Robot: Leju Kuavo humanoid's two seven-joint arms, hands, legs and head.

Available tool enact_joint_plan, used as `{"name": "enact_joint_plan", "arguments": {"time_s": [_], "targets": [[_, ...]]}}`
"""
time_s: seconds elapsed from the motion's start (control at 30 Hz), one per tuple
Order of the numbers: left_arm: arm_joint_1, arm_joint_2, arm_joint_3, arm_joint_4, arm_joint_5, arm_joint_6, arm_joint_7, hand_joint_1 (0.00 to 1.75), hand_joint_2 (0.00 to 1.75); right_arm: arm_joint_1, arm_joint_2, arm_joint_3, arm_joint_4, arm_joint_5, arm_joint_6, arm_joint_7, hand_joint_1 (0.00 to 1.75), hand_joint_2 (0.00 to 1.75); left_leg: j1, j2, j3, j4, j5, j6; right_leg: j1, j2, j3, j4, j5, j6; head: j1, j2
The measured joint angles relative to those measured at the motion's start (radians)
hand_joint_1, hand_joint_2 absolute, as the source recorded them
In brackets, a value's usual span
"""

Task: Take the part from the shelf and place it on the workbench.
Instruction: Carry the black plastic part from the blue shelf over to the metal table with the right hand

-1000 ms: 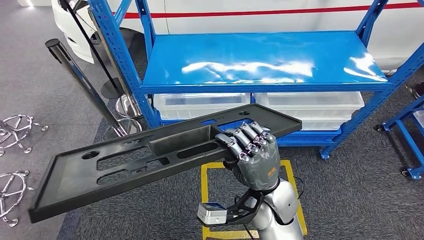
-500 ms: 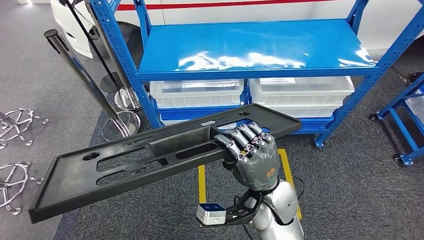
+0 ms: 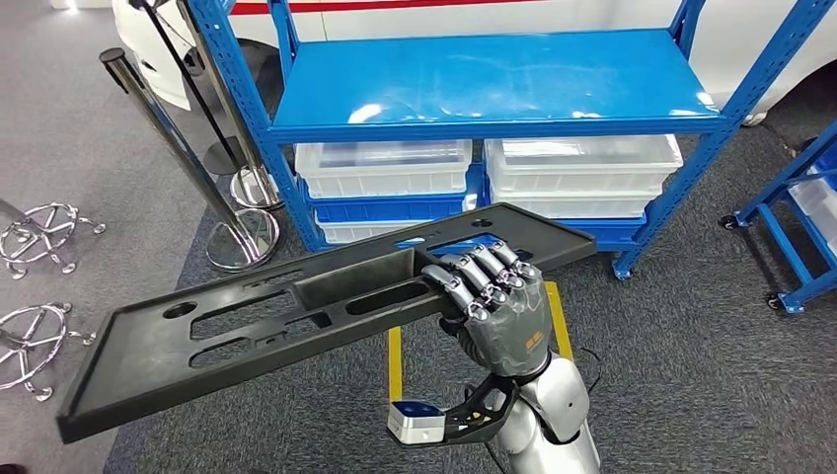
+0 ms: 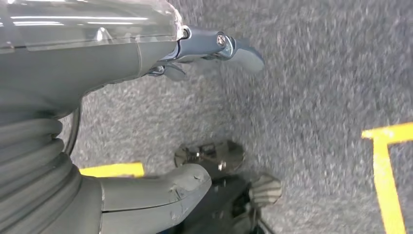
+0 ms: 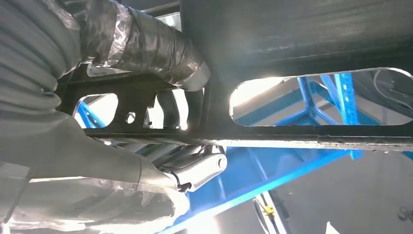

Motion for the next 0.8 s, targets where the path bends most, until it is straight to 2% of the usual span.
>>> {"name": "enact_joint_plan", "arguments": {"time_s": [0.03, 0.07, 0.1, 0.13, 0.17, 0.2, 0.23, 0.27, 0.3, 0.33, 0.37, 0.4, 0.43, 0.47, 0.5, 0.53, 0.57, 0.6, 0.63, 0.67, 0.7, 0.73, 0.77, 0.8], "targets": [[-0.001, 0.0, 0.0, 0.0, 0.0, 0.0, 0.0, 0.0, 1.75, 0.0, 0.0, 0.0, 0.0, 0.0, 0.0, 0.0, 1.75, 1.75, 0.001, 0.002, -0.001, -0.012, 0.018, 0.001, 0.0, 0.001, -0.002, -0.005, 0.003, 0.003, 0.0, 0.0], [-0.001, -0.001, 0.0, 0.0, -0.001, 0.0, 0.001, 0.0, 1.75, 0.0, 0.0, 0.0, -0.001, 0.001, 0.0, 0.0, 1.75, 1.75, 0.004, 0.004, -0.004, -0.026, 0.035, 0.004, 0.0, 0.003, -0.006, -0.001, -0.011, 0.006, 0.0, 0.0], [-0.001, -0.001, 0.0, 0.0, -0.001, 0.0, 0.002, 0.0, 1.75, 0.0, -0.001, 0.0, -0.001, 0.001, 0.0, 0.0, 1.75, 1.75, 0.007, 0.007, -0.01, -0.038, 0.053, 0.005, 0.001, 0.005, -0.013, 0.02, -0.043, 0.01, 0.0, 0.0], [-0.001, -0.002, 0.0, 0.0, -0.001, 0.0, 0.002, 0.0, 1.75, 0.0, -0.001, 0.0, -0.002, 0.001, 0.0, 0.0, 1.75, 1.75, 0.011, 0.009, -0.021, -0.041, 0.067, 0.004, 0.0, 0.006, -0.024, 0.062, -0.092, 0.014, 0.0, 0.0], [-0.001, -0.003, 0.0, 0.0, -0.001, 0.0, 0.003, 0.0, 1.75, 0.0, -0.001, 0.0, -0.002, 0.001, 0.0, 0.0, 1.75, 1.75, 0.012, 0.01, -0.038, -0.039, 0.077, 0.004, -0.002, 0.006, -0.036, 0.118, -0.141, 0.02, 0.0, 0.0], [-0.001, -0.004, 0.0, 0.0, -0.001, 0.0, 0.003, 0.0, 1.75, 0.0, -0.001, 0.0, -0.002, 0.001, 0.0, 0.0, 1.75, 1.75, 0.014, 0.011, -0.057, -0.032, 0.087, 0.001, -0.006, 0.006, -0.046, 0.177, -0.172, 0.026, 0.0, 0.0], [-0.001, -0.004, 0.0, 0.0, -0.002, 0.0, 0.003, 0.0, 1.75, 0.0, -0.001, 0.0, -0.002, 0.002, 0.0, 0.0, 1.75, 1.75, 0.017, 0.012, -0.077, -0.024, 0.095, -0.003, -0.01, 0.006, -0.048, 0.224, -0.178, 0.033, 0.0, 0.0], [-0.001, -0.005, 0.0, 0.0, -0.002, 0.0, 0.003, 0.0, 1.75, 0.0, -0.002, 0.0, -0.002, 0.002, 0.0, 0.0, 1.75, 1.75, 0.02, 0.013, -0.099, -0.013, 0.103, -0.008, -0.014, 0.005, -0.04, 0.245, -0.159, 0.04, 0.0, 0.0], [-0.001, -0.006, 0.0, 0.0, -0.002, 0.0, 0.003, 0.0, 1.75, 0.0, -0.002, 0.0, -0.002, 0.002, 0.0, 0.0, 1.75, 1.75, 0.025, 0.014, -0.122, 0.001, 0.11, -0.014, -0.019, 0.005, -0.017, 0.235, -0.128, 0.048, 0.0, 0.0], [-0.001, -0.006, 0.0, 0.0, -0.002, 0.0, 0.003, 0.0, 1.75, 0.0, -0.002, 0.0, -0.002, 0.002, 0.0, 0.0, 1.75, 1.75, 0.029, 0.015, -0.145, 0.018, 0.115, -0.021, -0.026, 0.004, 0.021, 0.198, -0.107, 0.056, 0.0, 0.0], [-0.001, -0.007, 0.0, 0.0, -0.002, 0.0, 0.003, 0.0, 1.75, 0.0, -0.001, 0.0, -0.002, 0.002, 0.0, 0.0, 1.75, 1.75, 0.031, 0.015, -0.167, 0.037, 0.118, -0.028, -0.028, 0.004, 0.066, 0.141, -0.108, 0.063, 0.0, 0.0], [-0.001, -0.006, 0.0, 0.0, -0.002, 0.0, 0.003, 0.0, 1.75, -0.001, -0.001, 0.0, -0.003, 0.002, 0.0, 0.0, 1.75, 1.75, 0.033, 0.014, -0.184, 0.054, 0.121, -0.034, -0.028, 0.004, 0.105, 0.088, -0.124, 0.061, 0.0, 0.0], [0.0, -0.006, 0.0, 0.0, -0.002, 0.0, 0.003, 0.0, 1.75, -0.001, -0.001, 0.0, -0.003, 0.002, 0.0, 0.0, 1.75, 1.75, 0.033, 0.014, -0.195, 0.068, 0.125, -0.04, -0.026, 0.005, 0.128, 0.05, -0.144, 0.054, 0.0, 0.0], [0.001, -0.006, 0.0, 0.0, -0.002, 0.0, 0.004, 0.0, 1.75, -0.002, 0.0, 0.0, -0.003, 0.002, 0.0, 0.0, 1.75, 1.75, 0.034, 0.013, -0.202, 0.075, 0.13, -0.046, -0.02, 0.006, 0.137, 0.03, -0.157, 0.043, 0.0, 0.0], [0.003, -0.006, 0.001, 0.0, -0.002, 0.0, 0.004, 0.0, 1.75, -0.002, 0.0, 0.0, -0.004, 0.002, 0.0, 0.0, 1.75, 1.75, 0.036, 0.013, -0.206, 0.077, 0.138, -0.052, -0.018, 0.006, 0.132, 0.027, -0.155, 0.028, -0.001, 0.0], [0.004, -0.007, 0.001, 0.0, -0.002, 0.0, 0.006, 0.0, 1.75, -0.002, 0.0, 0.0, -0.004, 0.002, 0.0, 0.001, 1.75, 1.75, 0.04, 0.012, -0.21, 0.08, 0.137, -0.058, -0.017, 0.004, 0.123, 0.027, -0.146, 0.018, -0.001, 0.0], [0.004, -0.007, 0.001, 0.0, -0.002, 0.001, 0.007, 0.0, 1.75, -0.002, 0.0, 0.0, -0.004, 0.002, 0.0, 0.001, 1.75, 1.75, 0.043, 0.011, -0.218, 0.09, 0.118, -0.065, -0.016, 0.002, 0.112, 0.026, -0.134, 0.007, -0.001, 0.0], [0.005, -0.007, 0.001, 0.0, -0.003, 0.001, 0.009, 0.0, 1.75, -0.003, 0.0, 0.0, -0.004, 0.003, 0.0, 0.002, 1.75, 1.75, 0.045, 0.01, -0.229, 0.117, 0.078, -0.071, -0.016, 0.0, 0.098, 0.024, -0.12, -0.002, -0.001, 0.0], [0.004, -0.008, 0.002, 0.0, -0.005, 0.002, 0.011, 0.0, 1.75, -0.003, 0.0, 0.0, -0.004, 0.003, 0.0, 0.002, 1.75, 1.75, 0.048, 0.01, -0.241, 0.159, 0.024, -0.076, -0.016, -0.001, 0.083, 0.024, -0.107, -0.008, -0.001, 0.0], [0.004, -0.008, 0.002, 0.0, -0.007, 0.003, 0.012, 0.0, 1.75, -0.003, 0.0, 0.0, -0.004, 0.004, 0.0, 0.003, 1.75, 1.75, 0.05, 0.01, -0.252, 0.215, -0.029, -0.081, -0.015, -0.001, 0.066, 0.024, -0.093, -0.011, -0.001, 0.0], [0.004, -0.009, 0.002, 0.0, -0.008, 0.003, 0.012, 0.0, 1.75, -0.003, 0.0, 0.0, -0.005, 0.005, 0.0, 0.004, 1.75, 1.75, 0.051, 0.01, -0.259, 0.273, -0.063, -0.083, -0.013, -0.001, 0.049, 0.024, -0.079, -0.012, -0.001, 0.0], [0.004, -0.009, 0.002, 0.0, -0.009, 0.005, 0.012, 0.0, 1.75, -0.003, 0.0, 0.0, -0.005, 0.005, 0.0, 0.004, 1.75, 1.75, 0.051, 0.01, -0.257, 0.318, -0.069, -0.083, -0.011, -0.002, 0.03, 0.024, -0.064, -0.012, -0.001, 0.0], [0.003, -0.01, 0.002, 0.0, -0.009, 0.006, 0.012, 0.0, 1.75, -0.003, 0.0, 0.0, -0.005, 0.006, 0.0, 0.005, 1.75, 1.75, 0.052, 0.009, -0.244, 0.34, -0.052, -0.082, -0.009, -0.002, 0.011, 0.024, -0.049, -0.012, -0.001, 0.0], [0.003, -0.01, 0.002, 0.0, -0.009, 0.007, 0.012, 0.0, 1.75, -0.003, 0.0, 0.0, -0.005, 0.006, 0.0, 0.005, 1.75, 1.75, 0.051, 0.009, -0.214, 0.33, -0.022, -0.079, -0.009, -0.003, -0.008, 0.025, -0.034, -0.011, -0.001, 0.0]]}}
